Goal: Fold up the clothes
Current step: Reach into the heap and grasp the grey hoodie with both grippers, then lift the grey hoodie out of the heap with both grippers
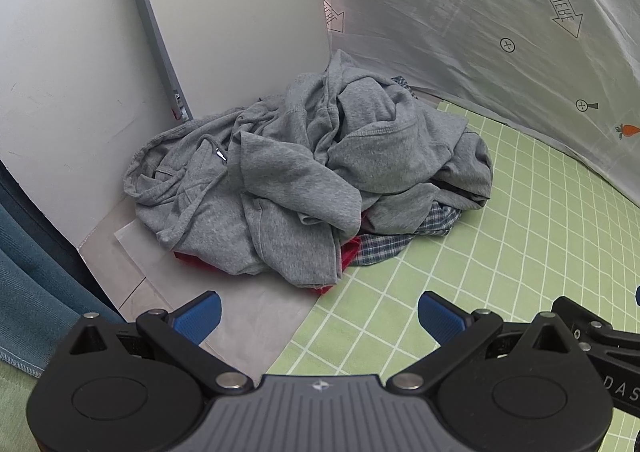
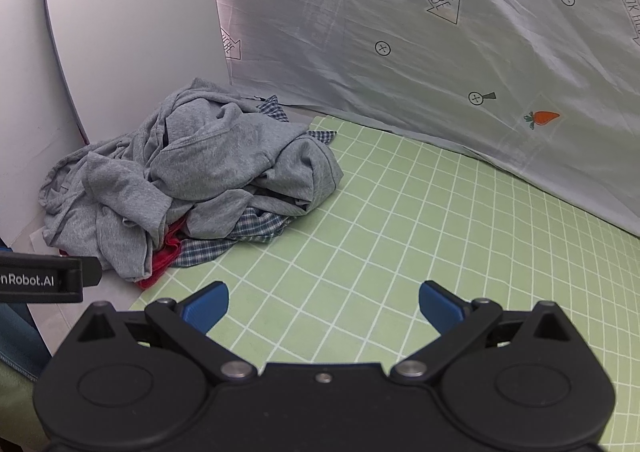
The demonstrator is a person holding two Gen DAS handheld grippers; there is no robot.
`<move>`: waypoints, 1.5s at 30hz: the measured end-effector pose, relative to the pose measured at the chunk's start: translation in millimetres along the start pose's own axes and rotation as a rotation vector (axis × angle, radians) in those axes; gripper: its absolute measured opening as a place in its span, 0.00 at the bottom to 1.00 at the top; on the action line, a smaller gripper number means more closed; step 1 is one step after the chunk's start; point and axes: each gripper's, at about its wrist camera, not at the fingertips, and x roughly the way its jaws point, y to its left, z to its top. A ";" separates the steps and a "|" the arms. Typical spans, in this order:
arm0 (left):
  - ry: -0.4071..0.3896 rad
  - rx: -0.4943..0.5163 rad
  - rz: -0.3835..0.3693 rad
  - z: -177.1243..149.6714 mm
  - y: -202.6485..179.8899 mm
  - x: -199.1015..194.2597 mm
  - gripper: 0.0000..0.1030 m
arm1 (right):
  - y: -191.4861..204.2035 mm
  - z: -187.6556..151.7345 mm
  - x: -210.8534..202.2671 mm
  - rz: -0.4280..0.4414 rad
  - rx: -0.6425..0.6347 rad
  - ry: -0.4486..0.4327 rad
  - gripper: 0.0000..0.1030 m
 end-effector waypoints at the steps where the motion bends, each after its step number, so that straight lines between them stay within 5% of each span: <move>1: 0.007 0.000 0.001 2.5 0.4 4.2 1.00 | -0.1 1.7 3.2 -0.004 -0.002 0.006 1.00; 18: 0.098 -0.074 0.136 79.5 64.0 102.0 1.00 | 41.0 81.0 110.4 0.031 -0.047 0.061 0.98; 28: 0.144 -0.160 0.077 98.4 87.2 140.7 0.94 | 85.8 132.7 165.1 0.184 -0.054 0.058 0.82; 34: 0.162 -0.176 0.052 98.6 84.8 149.8 0.84 | 97.5 137.5 186.3 0.253 -0.057 0.095 0.60; 37: 0.160 -0.186 0.025 97.2 82.4 148.8 0.69 | 97.2 134.0 184.1 0.280 -0.074 0.085 0.48; 39: 0.156 -0.188 -0.006 96.4 78.0 146.5 0.38 | 96.9 131.9 180.2 0.288 -0.086 0.066 0.26; 42: 0.141 -0.165 -0.031 96.4 63.3 141.8 0.02 | 90.0 128.2 170.2 0.277 -0.043 0.024 0.14; 45: 0.095 -0.123 -0.042 95.4 43.1 128.2 0.00 | 84.1 124.4 159.4 0.270 -0.017 -0.016 0.11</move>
